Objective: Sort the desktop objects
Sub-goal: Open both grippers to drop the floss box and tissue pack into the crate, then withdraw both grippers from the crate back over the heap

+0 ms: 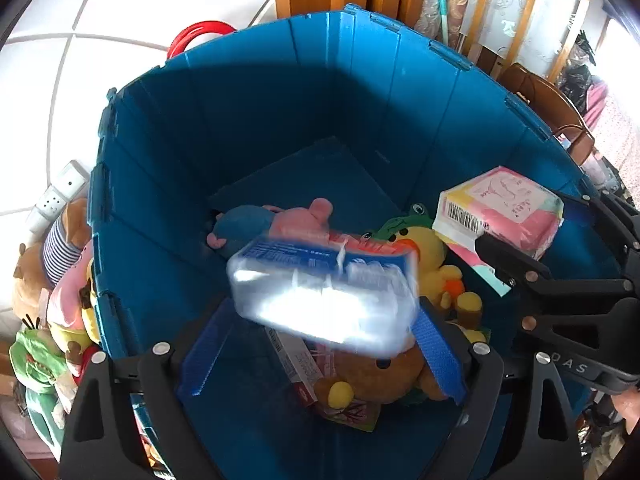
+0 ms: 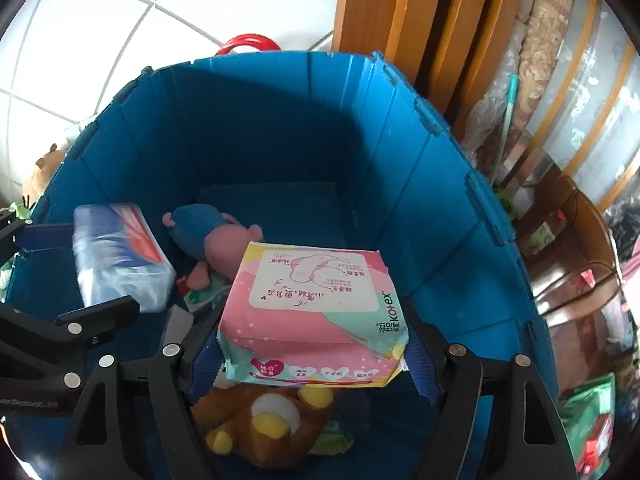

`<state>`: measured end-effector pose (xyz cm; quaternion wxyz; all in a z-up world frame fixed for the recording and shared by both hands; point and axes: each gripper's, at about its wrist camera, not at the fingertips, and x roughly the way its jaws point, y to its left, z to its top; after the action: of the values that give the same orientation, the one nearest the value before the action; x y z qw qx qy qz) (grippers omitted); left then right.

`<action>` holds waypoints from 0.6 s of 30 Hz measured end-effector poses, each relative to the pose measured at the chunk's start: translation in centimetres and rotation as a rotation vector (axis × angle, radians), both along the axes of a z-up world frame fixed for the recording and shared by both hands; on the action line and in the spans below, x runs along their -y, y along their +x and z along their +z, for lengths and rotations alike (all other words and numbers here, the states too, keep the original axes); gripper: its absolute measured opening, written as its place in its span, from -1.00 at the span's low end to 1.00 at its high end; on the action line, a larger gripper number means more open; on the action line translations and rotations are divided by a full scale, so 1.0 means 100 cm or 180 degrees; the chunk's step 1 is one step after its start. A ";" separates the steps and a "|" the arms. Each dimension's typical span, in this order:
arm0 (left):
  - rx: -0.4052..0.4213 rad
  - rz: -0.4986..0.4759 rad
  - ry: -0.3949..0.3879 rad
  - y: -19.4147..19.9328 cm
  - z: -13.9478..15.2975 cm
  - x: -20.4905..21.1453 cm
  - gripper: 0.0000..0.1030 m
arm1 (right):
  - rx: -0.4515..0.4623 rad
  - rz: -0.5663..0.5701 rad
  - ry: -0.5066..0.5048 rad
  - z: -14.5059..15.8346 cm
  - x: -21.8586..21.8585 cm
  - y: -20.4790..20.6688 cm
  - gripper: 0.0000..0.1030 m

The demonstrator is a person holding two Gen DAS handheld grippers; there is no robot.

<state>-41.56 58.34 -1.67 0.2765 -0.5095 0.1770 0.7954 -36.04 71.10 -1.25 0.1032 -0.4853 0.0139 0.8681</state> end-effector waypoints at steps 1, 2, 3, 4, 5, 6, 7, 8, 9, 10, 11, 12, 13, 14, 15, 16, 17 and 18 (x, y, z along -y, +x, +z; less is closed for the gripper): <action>-0.0007 -0.0001 -0.0004 0.000 0.000 0.000 0.74 | -0.0001 -0.0009 0.0007 0.001 0.000 0.000 0.58; -0.0013 -0.0002 -0.0008 0.000 0.000 0.001 0.75 | -0.0008 -0.0026 0.0020 0.001 -0.001 0.001 0.69; -0.0020 -0.0003 -0.0013 0.000 0.000 0.001 0.76 | -0.0014 -0.0042 0.0034 0.001 -0.001 0.001 0.73; -0.0026 -0.0004 -0.0017 0.000 0.000 0.001 0.76 | -0.0026 -0.0057 0.0040 0.002 -0.001 0.002 0.75; -0.0033 -0.0005 -0.0021 0.001 0.000 0.001 0.76 | -0.0040 -0.0069 0.0046 0.003 -0.002 0.003 0.78; -0.0034 0.0002 -0.0024 0.000 0.000 0.002 0.76 | -0.0051 -0.0080 0.0056 0.005 -0.002 0.003 0.80; -0.0036 0.0006 -0.0025 0.000 0.000 0.004 0.76 | -0.0061 -0.0087 0.0067 0.006 -0.001 0.003 0.86; -0.0039 0.0008 -0.0026 0.001 0.001 0.005 0.76 | -0.0068 -0.0092 0.0079 0.008 -0.001 0.004 0.86; -0.0041 0.0010 -0.0026 0.001 0.002 0.006 0.76 | -0.0075 -0.0096 0.0094 0.009 0.000 0.005 0.87; -0.0062 0.0013 -0.0009 0.003 0.004 0.009 0.76 | -0.0082 -0.0103 0.0111 0.011 0.001 0.006 0.89; -0.0087 0.0017 0.0012 0.005 0.007 0.012 0.76 | -0.0090 -0.0113 0.0128 0.012 0.002 0.007 0.93; -0.0112 0.0021 0.0032 0.006 0.010 0.016 0.76 | -0.0102 -0.0123 0.0144 0.014 0.003 0.008 0.94; -0.0137 0.0025 0.0053 0.008 0.013 0.019 0.76 | -0.0123 -0.0129 0.0156 0.016 0.005 0.010 0.94; -0.0162 0.0029 0.0074 0.010 0.016 0.022 0.76 | -0.0153 -0.0132 0.0167 0.018 0.007 0.013 0.94; -0.0203 0.0030 0.0108 0.013 0.020 0.027 0.76 | -0.0193 -0.0134 0.0177 0.021 0.010 0.017 0.94; -0.0255 0.0033 0.0158 0.018 0.026 0.035 0.76 | -0.0236 -0.0137 0.0187 0.024 0.013 0.021 0.96; -0.0309 0.0037 0.0212 0.022 0.032 0.043 0.76 | -0.0298 -0.0135 0.0198 0.027 0.018 0.026 0.97; -0.0365 0.0048 0.0257 0.027 0.037 0.052 0.76 | -0.0368 -0.0127 0.0201 0.031 0.023 0.032 0.97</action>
<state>-38.87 53.17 2.01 0.2803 -0.4529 0.1564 0.8318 -32.86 68.81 1.90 0.1348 -0.4305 0.0022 0.8925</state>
